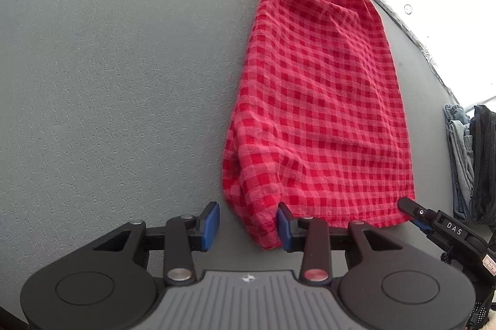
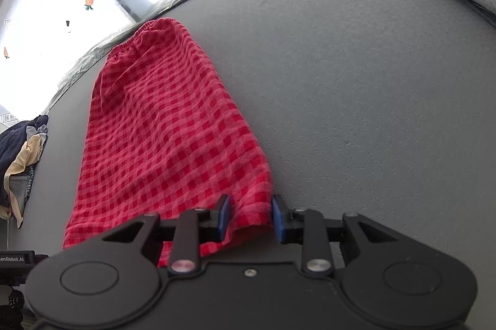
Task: Fold clothes
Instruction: 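Grasp the hem of the folded shorts with both tools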
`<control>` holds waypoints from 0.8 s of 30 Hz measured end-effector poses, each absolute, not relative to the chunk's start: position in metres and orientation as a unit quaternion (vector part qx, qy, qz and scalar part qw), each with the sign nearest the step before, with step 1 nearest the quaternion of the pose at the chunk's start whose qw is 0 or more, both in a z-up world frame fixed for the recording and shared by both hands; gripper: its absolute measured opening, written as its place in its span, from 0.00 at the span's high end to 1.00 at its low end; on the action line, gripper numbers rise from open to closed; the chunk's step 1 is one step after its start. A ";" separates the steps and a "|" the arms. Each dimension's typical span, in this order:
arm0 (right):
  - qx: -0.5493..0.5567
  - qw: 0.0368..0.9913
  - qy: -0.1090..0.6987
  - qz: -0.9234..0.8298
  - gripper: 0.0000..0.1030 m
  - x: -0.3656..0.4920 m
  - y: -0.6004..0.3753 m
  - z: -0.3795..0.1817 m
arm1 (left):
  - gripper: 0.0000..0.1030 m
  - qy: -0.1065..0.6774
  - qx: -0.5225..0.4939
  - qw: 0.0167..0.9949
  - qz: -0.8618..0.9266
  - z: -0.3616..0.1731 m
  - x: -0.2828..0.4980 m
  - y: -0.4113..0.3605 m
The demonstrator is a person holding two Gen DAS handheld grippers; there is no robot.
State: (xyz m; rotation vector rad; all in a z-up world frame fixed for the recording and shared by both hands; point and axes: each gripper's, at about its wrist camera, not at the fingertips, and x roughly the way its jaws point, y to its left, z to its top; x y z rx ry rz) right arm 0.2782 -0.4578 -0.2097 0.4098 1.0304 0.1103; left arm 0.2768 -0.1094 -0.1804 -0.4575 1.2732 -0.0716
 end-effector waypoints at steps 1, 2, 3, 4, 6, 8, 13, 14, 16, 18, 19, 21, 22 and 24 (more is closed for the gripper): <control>0.176 0.853 0.489 0.053 0.71 0.279 -0.453 -0.209 | 0.59 0.589 -0.201 0.782 -0.033 -0.180 0.278 -0.113; 0.158 0.857 0.488 0.053 0.71 0.279 -0.449 -0.208 | 0.59 0.590 -0.191 0.784 -0.034 -0.179 0.280 -0.117; 0.139 0.860 0.488 0.053 0.71 0.280 -0.445 -0.208 | 0.59 0.591 -0.181 0.785 -0.032 -0.180 0.283 -0.122; 0.127 0.862 0.488 0.053 0.71 0.280 -0.442 -0.207 | 0.59 0.592 -0.173 0.787 -0.032 -0.181 0.285 -0.126; 0.111 0.864 0.488 0.052 0.71 0.282 -0.438 -0.207 | 0.59 0.592 -0.159 0.790 -0.034 -0.183 0.288 -0.131; 0.097 0.866 0.489 0.049 0.71 0.284 -0.436 -0.207 | 0.59 0.593 -0.152 0.790 -0.034 -0.185 0.291 -0.134; 0.071 0.869 0.488 0.045 0.70 0.287 -0.429 -0.207 | 0.60 0.593 -0.137 0.792 -0.039 -0.189 0.292 -0.138; 0.068 0.869 0.488 0.044 0.68 0.286 -0.428 -0.207 | 0.60 0.592 -0.135 0.793 -0.040 -0.189 0.292 -0.138; 0.062 0.869 0.488 0.043 0.77 0.286 -0.427 -0.207 | 0.64 0.588 -0.127 0.798 -0.041 -0.189 0.290 -0.140; 0.065 0.867 0.491 0.052 0.97 0.286 -0.426 -0.207 | 0.94 0.581 -0.121 0.804 -0.049 -0.189 0.288 -0.143; 0.070 0.865 0.493 0.060 0.97 0.286 -0.426 -0.208 | 0.94 0.580 -0.122 0.804 -0.052 -0.190 0.287 -0.144; 0.074 0.864 0.495 0.061 0.97 0.284 -0.426 -0.206 | 0.95 0.575 -0.116 0.808 -0.052 -0.189 0.285 -0.146; 0.076 0.863 0.496 0.061 0.98 0.283 -0.426 -0.205 | 0.95 0.574 -0.114 0.809 -0.053 -0.188 0.284 -0.147; 0.085 0.862 0.496 0.062 0.98 0.281 -0.428 -0.203 | 0.95 0.570 -0.114 0.812 -0.052 -0.183 0.280 -0.146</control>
